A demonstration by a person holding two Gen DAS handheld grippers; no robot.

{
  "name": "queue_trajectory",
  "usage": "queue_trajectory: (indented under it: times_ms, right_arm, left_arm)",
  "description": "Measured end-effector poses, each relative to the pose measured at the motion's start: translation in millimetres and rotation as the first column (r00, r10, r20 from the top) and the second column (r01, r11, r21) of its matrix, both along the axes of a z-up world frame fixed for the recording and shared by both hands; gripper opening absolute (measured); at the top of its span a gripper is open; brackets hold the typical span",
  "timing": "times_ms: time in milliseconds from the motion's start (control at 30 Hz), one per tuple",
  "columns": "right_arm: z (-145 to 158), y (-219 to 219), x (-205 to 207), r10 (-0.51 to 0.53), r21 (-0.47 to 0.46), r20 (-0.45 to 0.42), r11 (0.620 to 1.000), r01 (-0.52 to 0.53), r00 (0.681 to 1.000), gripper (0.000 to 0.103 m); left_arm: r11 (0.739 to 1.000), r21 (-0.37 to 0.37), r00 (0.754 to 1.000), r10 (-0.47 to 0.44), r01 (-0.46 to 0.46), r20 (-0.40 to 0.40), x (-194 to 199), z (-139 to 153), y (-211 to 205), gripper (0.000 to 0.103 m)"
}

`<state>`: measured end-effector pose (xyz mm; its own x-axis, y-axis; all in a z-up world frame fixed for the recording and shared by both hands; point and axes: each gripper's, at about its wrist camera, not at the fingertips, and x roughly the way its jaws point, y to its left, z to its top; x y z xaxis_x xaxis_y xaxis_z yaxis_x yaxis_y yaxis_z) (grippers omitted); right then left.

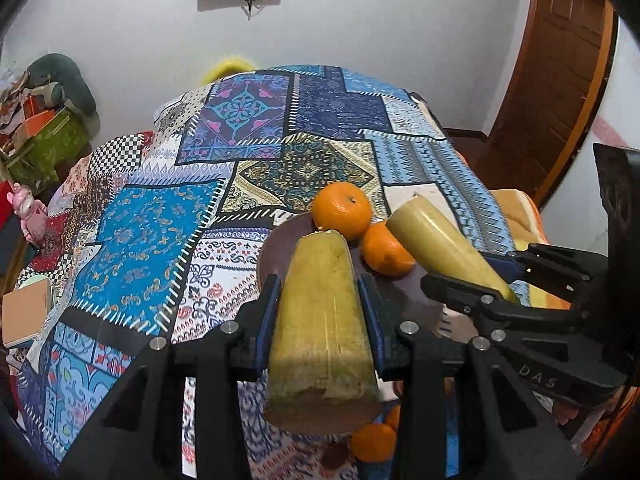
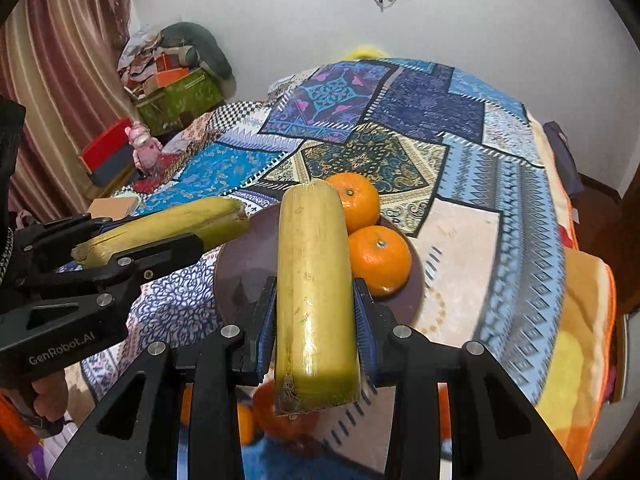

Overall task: Organize fruits
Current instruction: 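Carry both corn cobs onto the purple plate beside the oranges and release them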

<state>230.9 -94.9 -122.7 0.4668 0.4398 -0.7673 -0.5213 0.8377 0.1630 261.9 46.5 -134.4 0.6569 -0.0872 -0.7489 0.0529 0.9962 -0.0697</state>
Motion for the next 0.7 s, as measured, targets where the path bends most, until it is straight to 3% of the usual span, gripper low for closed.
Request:
queue_trajectory:
  times_ms: [700]
  right_arm:
    - [-46.2, 40.9, 45.0, 0.093, -0.068, -0.123, 0.992, -0.102, 0.988, 0.032]
  left_arm:
    - [0.997, -0.039, 0.994, 0.059, -0.063, -0.086, 67.0, -51.2, 30.2, 0.039]
